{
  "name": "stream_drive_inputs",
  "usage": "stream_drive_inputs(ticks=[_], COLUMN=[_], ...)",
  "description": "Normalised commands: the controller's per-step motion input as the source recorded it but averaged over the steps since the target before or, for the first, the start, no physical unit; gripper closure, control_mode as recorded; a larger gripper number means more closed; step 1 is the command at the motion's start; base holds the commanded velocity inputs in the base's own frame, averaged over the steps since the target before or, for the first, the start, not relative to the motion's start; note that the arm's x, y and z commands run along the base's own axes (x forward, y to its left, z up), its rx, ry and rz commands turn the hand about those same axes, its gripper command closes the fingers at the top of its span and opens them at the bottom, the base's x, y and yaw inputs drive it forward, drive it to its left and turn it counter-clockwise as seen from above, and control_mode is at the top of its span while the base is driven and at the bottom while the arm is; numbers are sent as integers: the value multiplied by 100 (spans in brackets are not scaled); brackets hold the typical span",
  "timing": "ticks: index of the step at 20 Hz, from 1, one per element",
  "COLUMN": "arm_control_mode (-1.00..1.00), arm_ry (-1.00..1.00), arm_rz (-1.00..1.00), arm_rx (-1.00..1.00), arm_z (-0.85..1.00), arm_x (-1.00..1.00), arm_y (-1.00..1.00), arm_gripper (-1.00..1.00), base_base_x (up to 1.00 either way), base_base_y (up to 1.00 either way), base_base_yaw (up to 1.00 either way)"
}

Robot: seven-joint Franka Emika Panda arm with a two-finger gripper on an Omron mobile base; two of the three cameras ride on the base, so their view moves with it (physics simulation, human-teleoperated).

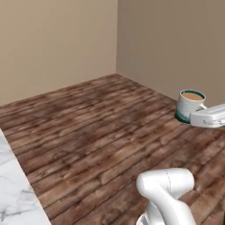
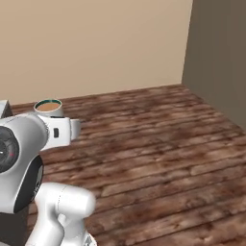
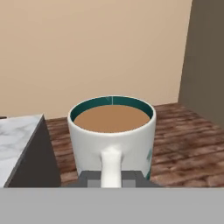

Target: Pick the cup of tea, navigate to the dining table, and place it on the saucer.

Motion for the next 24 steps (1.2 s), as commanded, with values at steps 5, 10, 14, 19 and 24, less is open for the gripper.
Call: stream_drive_inputs(ticks=[5, 10, 14, 19, 24], arm_control_mode=[100, 100, 100, 100, 100], arm_ry=[0, 0, 0, 0, 0], arm_rz=[0, 0, 0, 0, 0], arm_rx=[0, 0, 0, 0, 0], arm_z=[0, 0, 0, 0, 0], arm_x=[0, 0, 0, 0, 0], arm_y=[0, 0, 0, 0, 0], arm_gripper=[100, 100, 100, 100, 100], base_base_x=[78, 77, 84, 88, 93], base_base_y=[-54, -56, -51, -46, -44], base_base_yaw=[36, 37, 40, 41, 42])
